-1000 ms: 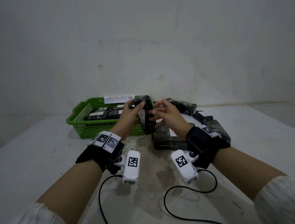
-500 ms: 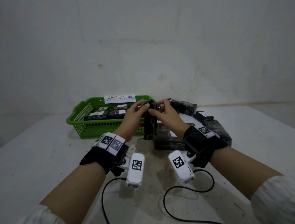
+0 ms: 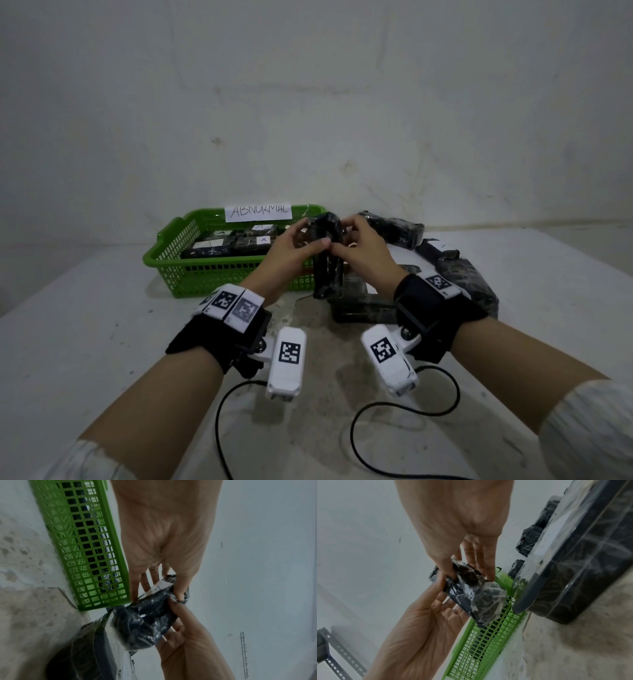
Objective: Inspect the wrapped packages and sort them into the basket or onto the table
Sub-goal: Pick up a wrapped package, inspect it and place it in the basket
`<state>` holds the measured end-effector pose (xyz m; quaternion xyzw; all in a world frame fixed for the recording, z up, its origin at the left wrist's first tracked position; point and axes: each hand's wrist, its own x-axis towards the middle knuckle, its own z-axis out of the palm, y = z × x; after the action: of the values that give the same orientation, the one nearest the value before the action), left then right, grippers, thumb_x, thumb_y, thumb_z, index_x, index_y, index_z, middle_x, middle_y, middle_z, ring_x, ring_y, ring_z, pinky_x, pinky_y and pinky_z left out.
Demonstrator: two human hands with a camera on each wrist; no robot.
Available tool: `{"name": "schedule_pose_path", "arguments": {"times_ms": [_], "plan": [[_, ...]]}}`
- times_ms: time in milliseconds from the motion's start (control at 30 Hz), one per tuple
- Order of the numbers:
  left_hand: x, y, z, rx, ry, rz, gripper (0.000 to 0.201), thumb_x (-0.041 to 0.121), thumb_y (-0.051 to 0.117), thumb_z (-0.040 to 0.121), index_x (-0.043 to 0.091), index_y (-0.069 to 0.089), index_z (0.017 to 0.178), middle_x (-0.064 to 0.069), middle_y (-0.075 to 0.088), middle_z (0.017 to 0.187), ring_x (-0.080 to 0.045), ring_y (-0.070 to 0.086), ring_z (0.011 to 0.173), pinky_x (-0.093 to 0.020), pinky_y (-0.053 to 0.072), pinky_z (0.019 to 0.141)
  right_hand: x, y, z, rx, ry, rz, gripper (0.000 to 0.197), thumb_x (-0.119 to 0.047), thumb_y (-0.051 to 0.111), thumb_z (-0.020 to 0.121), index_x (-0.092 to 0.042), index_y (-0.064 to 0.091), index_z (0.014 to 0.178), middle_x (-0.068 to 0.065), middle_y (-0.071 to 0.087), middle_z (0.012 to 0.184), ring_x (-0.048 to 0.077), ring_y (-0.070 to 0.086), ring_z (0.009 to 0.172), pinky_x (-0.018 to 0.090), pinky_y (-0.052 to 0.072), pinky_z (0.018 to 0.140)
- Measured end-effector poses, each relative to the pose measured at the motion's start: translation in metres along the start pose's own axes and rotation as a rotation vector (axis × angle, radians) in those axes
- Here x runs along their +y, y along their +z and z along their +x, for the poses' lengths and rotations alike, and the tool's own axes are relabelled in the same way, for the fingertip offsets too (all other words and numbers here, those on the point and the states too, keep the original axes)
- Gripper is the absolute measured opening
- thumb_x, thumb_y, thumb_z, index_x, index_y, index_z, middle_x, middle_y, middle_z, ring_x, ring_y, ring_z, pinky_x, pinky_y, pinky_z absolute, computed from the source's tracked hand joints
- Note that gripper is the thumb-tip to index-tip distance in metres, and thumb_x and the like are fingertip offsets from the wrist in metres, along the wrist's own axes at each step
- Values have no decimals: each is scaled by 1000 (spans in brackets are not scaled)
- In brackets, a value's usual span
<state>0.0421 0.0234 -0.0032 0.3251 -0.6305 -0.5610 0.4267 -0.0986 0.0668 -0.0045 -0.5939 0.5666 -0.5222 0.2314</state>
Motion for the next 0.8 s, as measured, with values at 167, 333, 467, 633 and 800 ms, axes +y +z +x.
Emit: {"name": "schedule_pose_path", "arguments": {"times_ms": [167, 333, 467, 633, 800], "plan": [[-1, 0, 6, 97, 25, -47, 52, 9, 59, 91, 15, 42, 140, -9, 60, 127, -20, 62, 110, -43, 53, 91, 2, 1, -2, -145, 84, 62, 61, -21, 72, 84, -25, 38, 134, 15, 61, 112, 27, 64, 99, 42, 54, 87], [-3, -2, 4, 18, -16, 13, 61, 9, 66, 86, 20, 41, 141, -8, 64, 119, -23, 61, 111, -46, 51, 94, 6, 2, -4, -145, 50, -38, 70, -15, 70, 84, -23, 32, 142, 10, 60, 122, 24, 60, 110, 47, 51, 94], [-5, -1, 5, 76, 5, 31, 66, 2, 62, 87, 20, 35, 145, -14, 61, 121, -27, 60, 112, -51, 48, 97, 4, 2, -3, -186, 79, 30, 72, -14, 70, 85, -27, 31, 144, 13, 61, 121, 25, 62, 107, 40, 53, 90], [-6, -5, 7, 124, -37, -61, 76, 8, 58, 91, 39, 16, 146, -17, 57, 125, -31, 60, 110, -48, 53, 87, -3, -7, -8, -383, 124, 148, 91, -9, 74, 81, -31, 20, 151, 3, 55, 127, 16, 66, 97, 18, 53, 71], [-6, -9, 10, 82, -125, -221, 59, 9, 48, 97, 32, 25, 147, -15, 62, 121, -25, 66, 88, -28, 54, 50, -6, -8, -11, -306, 9, 99, 82, -12, 75, 81, -28, 31, 149, 1, 44, 138, 23, 57, 110, 25, 57, 80]]}}
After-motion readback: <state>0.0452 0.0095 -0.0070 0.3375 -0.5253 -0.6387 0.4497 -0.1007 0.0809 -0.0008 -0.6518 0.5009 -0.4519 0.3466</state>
